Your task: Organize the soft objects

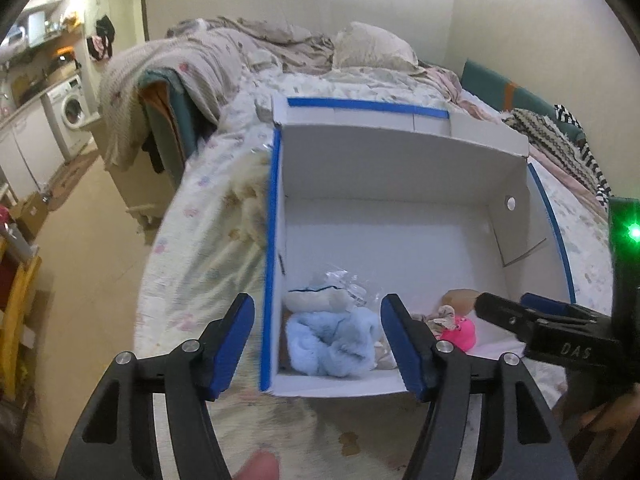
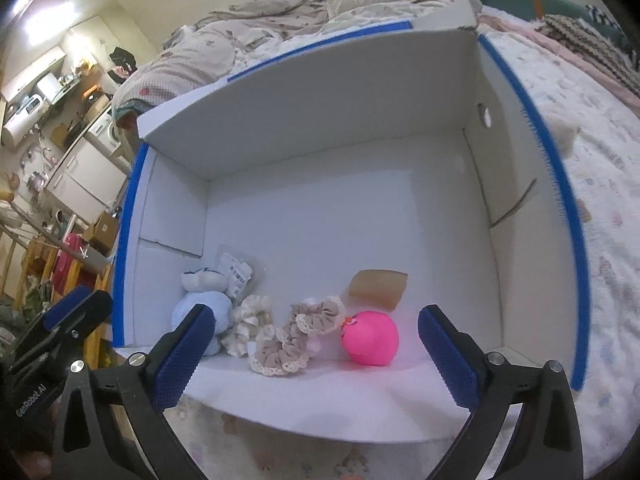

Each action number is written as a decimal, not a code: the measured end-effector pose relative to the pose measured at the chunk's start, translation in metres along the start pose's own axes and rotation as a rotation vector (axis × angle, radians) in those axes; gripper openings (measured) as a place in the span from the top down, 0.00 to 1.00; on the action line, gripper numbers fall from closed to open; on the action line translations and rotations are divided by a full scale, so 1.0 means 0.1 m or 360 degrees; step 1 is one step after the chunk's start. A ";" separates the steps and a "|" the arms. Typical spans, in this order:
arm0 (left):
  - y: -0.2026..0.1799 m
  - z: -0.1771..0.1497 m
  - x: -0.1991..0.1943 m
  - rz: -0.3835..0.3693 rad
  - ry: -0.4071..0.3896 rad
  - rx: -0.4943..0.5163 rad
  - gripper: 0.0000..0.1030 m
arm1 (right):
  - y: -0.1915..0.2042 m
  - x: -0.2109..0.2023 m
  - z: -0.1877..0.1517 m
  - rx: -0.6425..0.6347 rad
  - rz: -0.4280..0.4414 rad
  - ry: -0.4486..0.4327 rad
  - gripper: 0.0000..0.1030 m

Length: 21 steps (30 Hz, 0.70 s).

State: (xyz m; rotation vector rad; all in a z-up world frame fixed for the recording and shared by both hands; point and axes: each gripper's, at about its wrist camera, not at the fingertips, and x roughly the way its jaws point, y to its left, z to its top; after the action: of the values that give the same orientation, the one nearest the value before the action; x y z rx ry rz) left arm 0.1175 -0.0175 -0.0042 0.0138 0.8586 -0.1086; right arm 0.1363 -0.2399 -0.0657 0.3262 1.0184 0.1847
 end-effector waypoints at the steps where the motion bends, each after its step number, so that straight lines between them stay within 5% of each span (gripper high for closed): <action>1: 0.01 -0.01 -0.05 0.0009 -0.0019 0.0005 0.39 | 0.00 -0.03 -0.01 0.0002 0.0002 -0.0009 0.00; 14: 0.26 -0.30 -0.43 0.0057 -0.0048 -0.0177 0.39 | 0.08 -0.53 -0.35 -0.0148 -0.0103 -0.0155 0.00; 21: 0.18 -0.47 -0.60 0.0049 -0.0111 -0.0136 0.16 | 0.12 -0.84 -0.54 -0.0160 -0.0115 -0.0313 0.00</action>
State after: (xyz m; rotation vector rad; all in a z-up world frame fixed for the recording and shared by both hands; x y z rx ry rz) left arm 0.0449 0.0086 0.0102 -0.0567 0.7927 -0.0433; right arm 0.0470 -0.2440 -0.0200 0.2113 0.8222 0.1348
